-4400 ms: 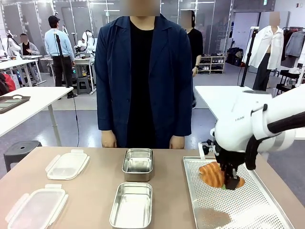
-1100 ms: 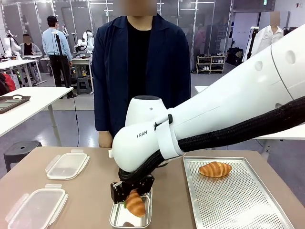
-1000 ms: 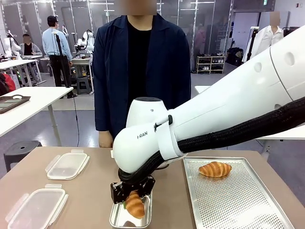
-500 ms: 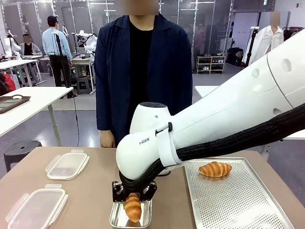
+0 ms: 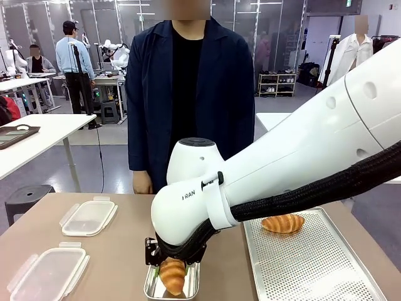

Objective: Place the bread into the airtight container.
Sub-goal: Pick up a Butter Roll and place it into an empty Airtight Container.

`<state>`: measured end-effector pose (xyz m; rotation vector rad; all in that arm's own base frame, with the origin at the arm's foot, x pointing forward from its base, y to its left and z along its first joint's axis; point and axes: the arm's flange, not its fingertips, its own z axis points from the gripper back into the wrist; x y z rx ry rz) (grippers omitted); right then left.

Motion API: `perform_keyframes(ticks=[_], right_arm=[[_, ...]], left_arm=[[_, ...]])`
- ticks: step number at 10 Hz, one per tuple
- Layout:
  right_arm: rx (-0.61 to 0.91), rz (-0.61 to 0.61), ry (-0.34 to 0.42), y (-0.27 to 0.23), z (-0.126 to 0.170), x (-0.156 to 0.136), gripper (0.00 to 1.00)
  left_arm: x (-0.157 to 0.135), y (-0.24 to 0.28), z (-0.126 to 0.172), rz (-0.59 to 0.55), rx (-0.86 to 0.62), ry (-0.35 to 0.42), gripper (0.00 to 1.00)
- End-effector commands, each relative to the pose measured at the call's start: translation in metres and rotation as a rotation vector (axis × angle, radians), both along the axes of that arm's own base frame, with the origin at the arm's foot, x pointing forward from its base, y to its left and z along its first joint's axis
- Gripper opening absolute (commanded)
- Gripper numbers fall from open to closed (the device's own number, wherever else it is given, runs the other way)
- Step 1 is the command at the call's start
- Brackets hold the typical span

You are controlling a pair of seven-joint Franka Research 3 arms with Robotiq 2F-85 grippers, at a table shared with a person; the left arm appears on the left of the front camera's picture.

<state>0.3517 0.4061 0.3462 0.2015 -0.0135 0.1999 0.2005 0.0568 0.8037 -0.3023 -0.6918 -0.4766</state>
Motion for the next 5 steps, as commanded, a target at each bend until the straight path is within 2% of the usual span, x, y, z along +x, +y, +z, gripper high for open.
perform_keyframes(ticks=[1, 5], right_arm=[[-0.026, -0.06, -0.025, 0.006, 0.004, -0.002, 1.0], [-0.015, -0.054, -0.025, -0.006, 0.003, 0.0, 1.0]], left_arm=[[0.0, -0.001, 0.004, -0.008, -0.004, -0.004, 1.0], [0.0, -0.001, 0.004, -0.008, -0.004, -0.004, 1.0]])
